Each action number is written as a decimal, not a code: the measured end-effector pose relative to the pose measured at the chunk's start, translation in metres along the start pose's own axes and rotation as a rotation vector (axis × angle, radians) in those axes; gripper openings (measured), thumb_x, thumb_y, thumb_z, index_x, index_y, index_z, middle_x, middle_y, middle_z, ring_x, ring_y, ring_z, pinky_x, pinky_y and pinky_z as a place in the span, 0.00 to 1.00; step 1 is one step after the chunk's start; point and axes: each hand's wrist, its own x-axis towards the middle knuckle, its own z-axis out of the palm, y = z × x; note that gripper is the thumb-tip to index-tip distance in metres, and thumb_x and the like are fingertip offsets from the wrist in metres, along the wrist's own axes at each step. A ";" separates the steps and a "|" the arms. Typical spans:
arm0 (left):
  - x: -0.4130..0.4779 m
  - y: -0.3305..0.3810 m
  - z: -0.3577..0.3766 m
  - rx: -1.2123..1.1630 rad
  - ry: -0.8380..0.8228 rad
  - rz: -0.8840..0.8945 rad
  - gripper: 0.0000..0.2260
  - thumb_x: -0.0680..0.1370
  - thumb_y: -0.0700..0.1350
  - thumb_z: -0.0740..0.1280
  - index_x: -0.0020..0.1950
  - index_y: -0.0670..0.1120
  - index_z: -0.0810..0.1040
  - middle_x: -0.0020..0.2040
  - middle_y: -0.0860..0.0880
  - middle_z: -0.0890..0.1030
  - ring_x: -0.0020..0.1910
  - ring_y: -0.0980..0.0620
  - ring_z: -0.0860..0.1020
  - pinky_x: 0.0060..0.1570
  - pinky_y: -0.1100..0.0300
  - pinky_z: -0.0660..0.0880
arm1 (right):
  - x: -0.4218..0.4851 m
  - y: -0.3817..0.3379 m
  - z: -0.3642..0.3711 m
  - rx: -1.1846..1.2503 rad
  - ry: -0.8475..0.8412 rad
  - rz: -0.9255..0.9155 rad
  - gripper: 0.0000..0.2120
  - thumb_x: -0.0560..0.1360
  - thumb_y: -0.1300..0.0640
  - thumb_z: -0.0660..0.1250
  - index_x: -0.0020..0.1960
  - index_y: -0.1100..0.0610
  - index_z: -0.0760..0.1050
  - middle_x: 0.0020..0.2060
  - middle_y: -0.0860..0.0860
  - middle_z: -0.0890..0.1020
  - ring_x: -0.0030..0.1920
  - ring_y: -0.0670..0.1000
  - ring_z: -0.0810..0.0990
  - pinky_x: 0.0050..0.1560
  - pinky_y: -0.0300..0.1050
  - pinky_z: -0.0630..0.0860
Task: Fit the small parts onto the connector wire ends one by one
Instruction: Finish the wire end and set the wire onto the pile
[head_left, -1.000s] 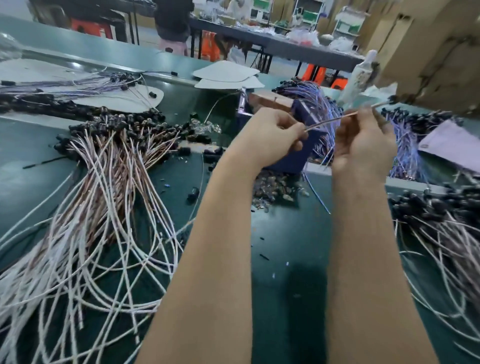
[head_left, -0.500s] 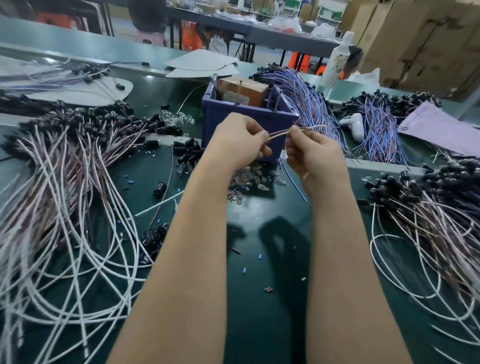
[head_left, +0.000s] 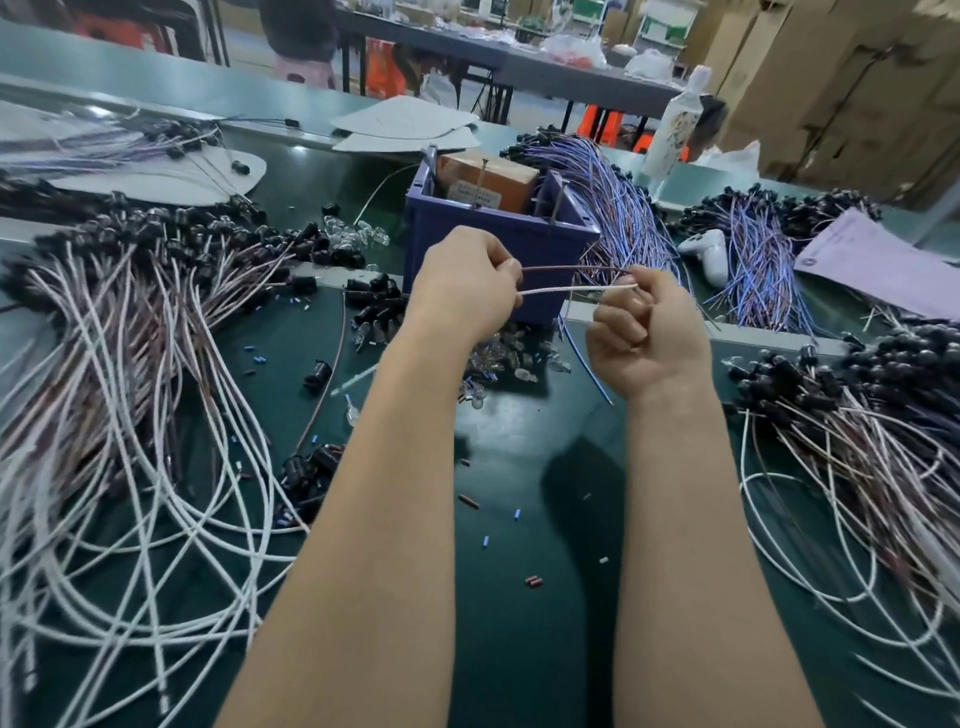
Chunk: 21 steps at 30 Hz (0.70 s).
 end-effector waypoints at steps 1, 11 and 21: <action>0.001 0.000 0.000 0.021 0.035 -0.002 0.07 0.81 0.44 0.61 0.46 0.47 0.78 0.43 0.47 0.83 0.42 0.53 0.82 0.39 0.61 0.78 | -0.003 -0.004 -0.002 -0.022 -0.075 0.053 0.16 0.80 0.58 0.53 0.33 0.54 0.61 0.17 0.45 0.62 0.14 0.42 0.58 0.14 0.32 0.52; -0.002 -0.002 -0.006 -0.010 0.259 -0.004 0.10 0.82 0.44 0.57 0.54 0.43 0.75 0.50 0.42 0.82 0.51 0.44 0.80 0.54 0.49 0.76 | 0.001 0.003 0.004 0.173 0.165 -0.172 0.15 0.83 0.55 0.56 0.41 0.60 0.71 0.21 0.50 0.75 0.20 0.44 0.74 0.19 0.31 0.69; 0.001 -0.002 -0.007 0.053 0.091 -0.004 0.07 0.81 0.45 0.61 0.47 0.46 0.77 0.47 0.44 0.82 0.44 0.48 0.78 0.43 0.59 0.69 | 0.002 0.010 0.003 -0.210 0.155 -0.160 0.15 0.80 0.49 0.61 0.42 0.59 0.76 0.29 0.50 0.78 0.25 0.45 0.76 0.27 0.34 0.75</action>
